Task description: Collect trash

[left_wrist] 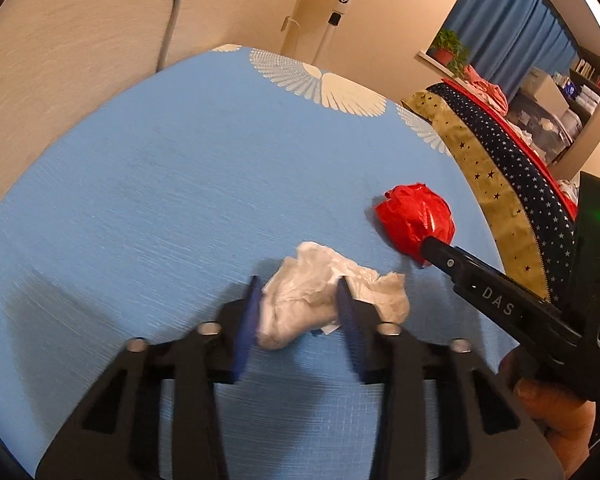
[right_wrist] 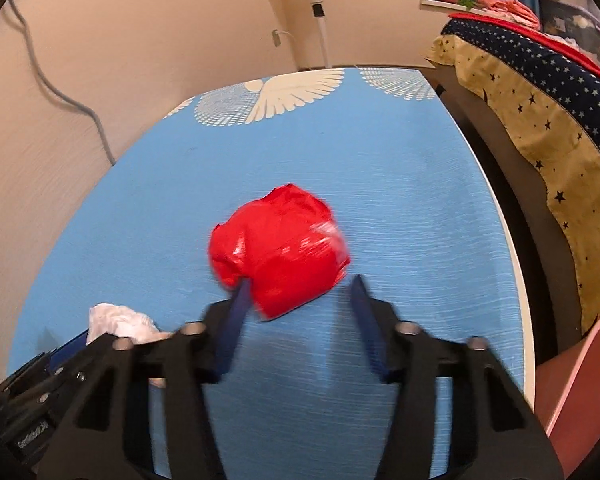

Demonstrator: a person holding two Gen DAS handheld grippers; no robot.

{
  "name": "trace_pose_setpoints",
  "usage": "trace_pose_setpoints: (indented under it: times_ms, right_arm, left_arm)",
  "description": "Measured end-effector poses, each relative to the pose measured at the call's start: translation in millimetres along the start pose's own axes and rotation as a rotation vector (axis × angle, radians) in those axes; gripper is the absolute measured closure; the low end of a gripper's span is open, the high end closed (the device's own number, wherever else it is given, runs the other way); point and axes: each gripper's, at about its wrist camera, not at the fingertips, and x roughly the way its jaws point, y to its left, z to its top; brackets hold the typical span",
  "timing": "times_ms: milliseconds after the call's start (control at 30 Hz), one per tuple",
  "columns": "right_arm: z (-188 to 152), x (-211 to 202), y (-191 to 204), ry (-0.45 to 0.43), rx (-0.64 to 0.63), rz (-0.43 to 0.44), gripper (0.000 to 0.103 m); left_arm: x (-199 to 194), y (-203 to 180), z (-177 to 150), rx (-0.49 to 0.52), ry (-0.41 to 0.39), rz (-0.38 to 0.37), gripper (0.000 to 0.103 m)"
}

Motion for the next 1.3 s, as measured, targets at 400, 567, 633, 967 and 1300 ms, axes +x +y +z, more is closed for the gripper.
trace_pose_setpoints:
  times_ms: [400,567,633,967,1300]
  right_arm:
    - [2.8,-21.4,-8.4,-0.058,0.053,-0.008,0.092]
    - [10.7,-15.8,1.9,-0.070,0.029,-0.011,0.025]
    - [13.2,-7.5,5.3,-0.051,0.022,-0.014,0.024]
    - [21.1,23.9,11.0,0.025,-0.001,-0.038,0.027]
    - [16.3,15.0,10.5,-0.001,-0.011,-0.011,0.040]
  left_arm:
    - [-22.1,8.8,5.4,-0.009,-0.068,0.095,0.095]
    - [-23.2,24.4,5.0,-0.067,-0.065,0.136,0.095]
    - [-21.0,26.4,4.5,-0.075,-0.058,0.138,0.095]
    - [-14.2,30.9,4.0,-0.110,-0.042,0.115,0.064]
    - [-7.3,29.2,4.5,-0.113,-0.036,0.080,0.064]
